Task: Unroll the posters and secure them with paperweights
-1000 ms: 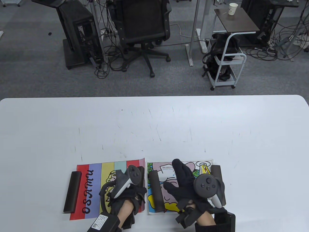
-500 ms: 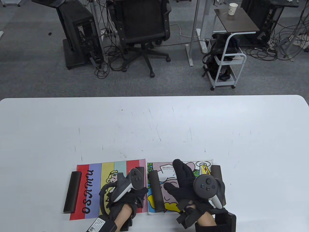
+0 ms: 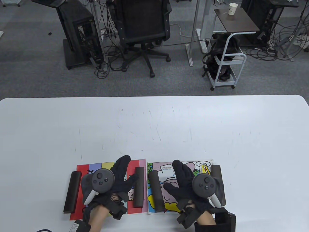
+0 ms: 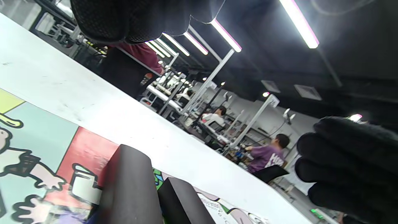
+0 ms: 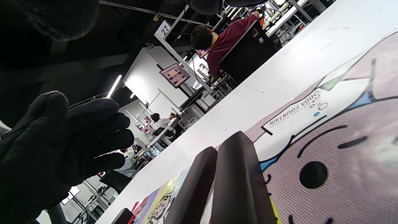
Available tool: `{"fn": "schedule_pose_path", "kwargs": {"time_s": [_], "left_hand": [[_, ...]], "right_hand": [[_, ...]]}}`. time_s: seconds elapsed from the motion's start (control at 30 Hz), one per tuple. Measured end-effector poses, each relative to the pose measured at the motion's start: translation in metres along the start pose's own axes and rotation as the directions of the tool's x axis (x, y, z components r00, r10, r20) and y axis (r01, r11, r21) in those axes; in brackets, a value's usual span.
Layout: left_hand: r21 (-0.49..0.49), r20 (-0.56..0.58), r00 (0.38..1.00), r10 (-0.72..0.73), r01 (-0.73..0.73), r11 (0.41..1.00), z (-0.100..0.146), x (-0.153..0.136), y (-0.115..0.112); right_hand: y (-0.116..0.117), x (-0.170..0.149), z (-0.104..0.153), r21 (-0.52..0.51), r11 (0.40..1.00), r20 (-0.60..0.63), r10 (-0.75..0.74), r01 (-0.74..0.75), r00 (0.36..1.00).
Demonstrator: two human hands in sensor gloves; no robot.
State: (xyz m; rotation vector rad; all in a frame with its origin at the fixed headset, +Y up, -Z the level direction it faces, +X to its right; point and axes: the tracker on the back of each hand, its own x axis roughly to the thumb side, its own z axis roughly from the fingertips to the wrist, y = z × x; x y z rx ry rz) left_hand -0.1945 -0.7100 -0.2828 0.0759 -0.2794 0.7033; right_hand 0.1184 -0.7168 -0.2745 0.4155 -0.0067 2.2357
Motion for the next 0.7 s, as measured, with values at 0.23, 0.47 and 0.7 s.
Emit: {"fn": "schedule_pose_path", "kwargs": {"time_s": [0.23,0.47,0.7], "left_hand": [[-0.041,0.011,1.0,0.019,-0.019,0.999,0.0054,-0.0103,-0.0071],[-0.039,0.01,1.0,-0.002,0.002,0.999,0.0103,-0.0107,-0.0091],[-0.047,0.006,0.999,-0.032,0.033,0.998,0.0111,-0.0107,-0.0112]], "right_hand": [[0.0022,-0.002,-0.0008,0.016,1.0,-0.014,0.014,-0.014,1.0],[0.0033,-0.0019,-0.0005,0.028,0.999,-0.019,0.026,-0.025,0.999],[0.0038,-0.0018,-0.0011,0.03,0.999,-0.018,0.021,-0.021,1.0]]}}
